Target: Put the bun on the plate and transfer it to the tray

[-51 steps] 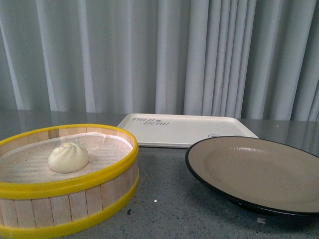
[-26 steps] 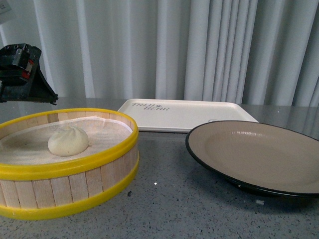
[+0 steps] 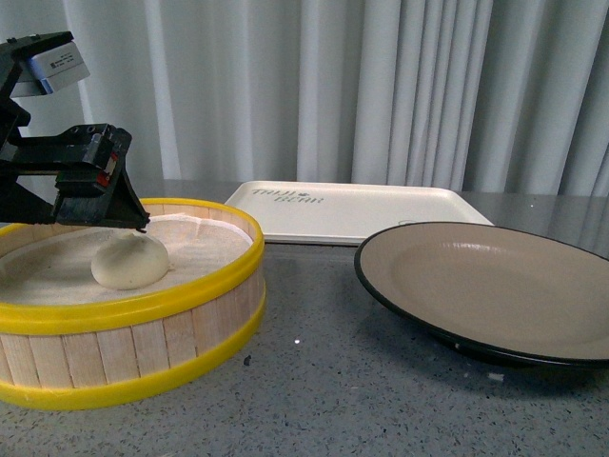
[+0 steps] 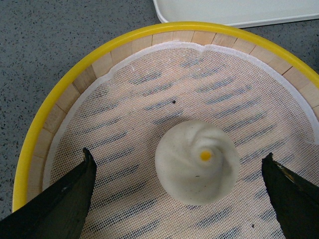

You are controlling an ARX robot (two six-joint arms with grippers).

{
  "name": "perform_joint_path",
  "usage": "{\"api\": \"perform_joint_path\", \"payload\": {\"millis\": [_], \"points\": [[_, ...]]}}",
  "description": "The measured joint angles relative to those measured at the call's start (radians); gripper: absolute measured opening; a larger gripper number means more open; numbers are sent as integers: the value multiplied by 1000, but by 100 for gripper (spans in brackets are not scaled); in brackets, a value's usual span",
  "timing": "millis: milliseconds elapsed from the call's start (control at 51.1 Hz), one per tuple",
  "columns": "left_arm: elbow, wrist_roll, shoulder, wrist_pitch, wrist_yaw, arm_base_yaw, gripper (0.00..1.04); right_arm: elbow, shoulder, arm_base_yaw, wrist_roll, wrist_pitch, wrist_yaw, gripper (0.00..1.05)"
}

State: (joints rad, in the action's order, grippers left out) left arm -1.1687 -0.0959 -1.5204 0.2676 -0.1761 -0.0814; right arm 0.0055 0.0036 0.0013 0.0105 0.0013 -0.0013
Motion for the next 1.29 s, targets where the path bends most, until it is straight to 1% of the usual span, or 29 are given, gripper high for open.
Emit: {"api": "perform_joint_path", "payload": {"millis": [626,899,1036,1114,1134,1153,1212,1232,1290], "points": [[-30,0,-64,1,82,-77,98,0,0,0,0,0,0,96],[-34,0,-90,-2,103,-80,98,0,0,0,0,0,0,96],[-36,1,-108,-6,102,-76,98,0,0,0,0,0,0,96],[-47,8,-117,-3,86,-72,98,0,0,0,0,0,0,96],[-48,6,-117,-7,87,-71,97,0,0,0,0,0,0,96],[-48,8,-118,-12,88,-71,91,0,0,0,0,0,0,96],[-48,9,-118,-12,80,-71,81,0,0,0,0,0,0,96],[-48,9,-118,-13,80,-71,79,0,0,0,0,0,0,96],[-48,7,-118,-18,80,-71,66,0,0,0,0,0,0,96]]}}
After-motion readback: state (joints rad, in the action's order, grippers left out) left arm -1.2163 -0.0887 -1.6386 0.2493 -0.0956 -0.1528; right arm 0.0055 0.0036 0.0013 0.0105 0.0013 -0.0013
